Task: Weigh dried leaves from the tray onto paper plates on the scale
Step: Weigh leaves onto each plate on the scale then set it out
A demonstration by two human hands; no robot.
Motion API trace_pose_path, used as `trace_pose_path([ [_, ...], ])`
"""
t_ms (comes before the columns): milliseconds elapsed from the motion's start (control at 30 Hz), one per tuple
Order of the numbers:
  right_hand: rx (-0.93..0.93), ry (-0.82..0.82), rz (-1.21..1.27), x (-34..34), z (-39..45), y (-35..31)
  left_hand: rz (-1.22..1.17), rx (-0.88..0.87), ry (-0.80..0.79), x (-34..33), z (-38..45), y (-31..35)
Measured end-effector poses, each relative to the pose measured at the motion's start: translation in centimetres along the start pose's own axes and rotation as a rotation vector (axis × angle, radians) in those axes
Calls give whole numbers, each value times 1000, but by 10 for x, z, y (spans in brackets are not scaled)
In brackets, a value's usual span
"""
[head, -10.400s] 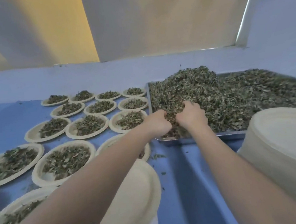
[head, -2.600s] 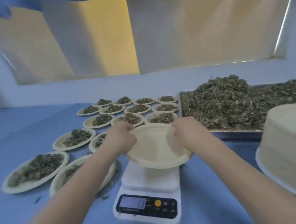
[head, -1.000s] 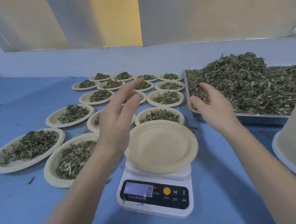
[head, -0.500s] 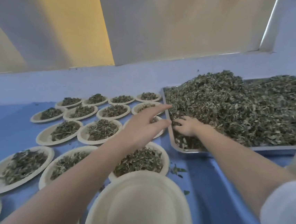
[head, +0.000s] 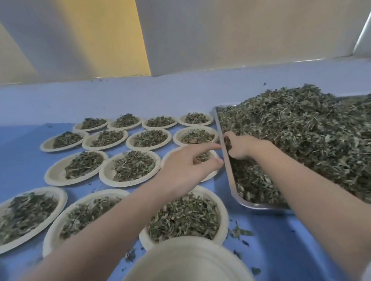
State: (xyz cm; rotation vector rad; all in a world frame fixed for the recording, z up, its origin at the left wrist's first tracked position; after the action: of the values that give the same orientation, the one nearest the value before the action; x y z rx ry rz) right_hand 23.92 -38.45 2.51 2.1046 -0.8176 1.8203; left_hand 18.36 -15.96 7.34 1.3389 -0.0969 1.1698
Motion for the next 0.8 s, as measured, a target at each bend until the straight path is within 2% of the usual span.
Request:
trace_pose_path([
  [200, -13, -98, -313, -3, -55, 11, -58, 71, 22, -15, 6, 3],
  [233, 2, -128, -294, -4, -67, 13, -63, 69, 20, -19, 7, 6],
  [300, -6, -208, -105, 1, -90, 24, -26, 54, 4, -27, 10, 11],
  [367, -53, -214, 42, 7, -108, 40, 3, 66, -20, -35, 15, 16],
  [500, -143, -81, -115, -22, -121, 55, -59, 155, -70, -58, 29, 20],
  [633, 22, 136, 17, -27, -115, 44, -53, 261, -113, -81, 42, 22],
  [700, 3, 237, 80, -17, -110, 50, -110, 313, -59, -87, 46, 24],
  [800, -126, 389, 362, 3, -104, 64, -451, 423, 114, -86, 47, 28],
])
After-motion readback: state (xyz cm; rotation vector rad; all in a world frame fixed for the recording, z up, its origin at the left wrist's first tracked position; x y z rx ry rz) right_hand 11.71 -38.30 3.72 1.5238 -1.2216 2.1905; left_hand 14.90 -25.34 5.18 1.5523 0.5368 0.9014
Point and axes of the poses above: each hand's wrist, its own z-axis towards the middle knuckle, its own x-axis out of the back of the hand, y = z × x, the point moved 4 cm from there along z, towards the middle knuckle, and after that the axes turned 12 degrees about -x, right-handed, at the moved point
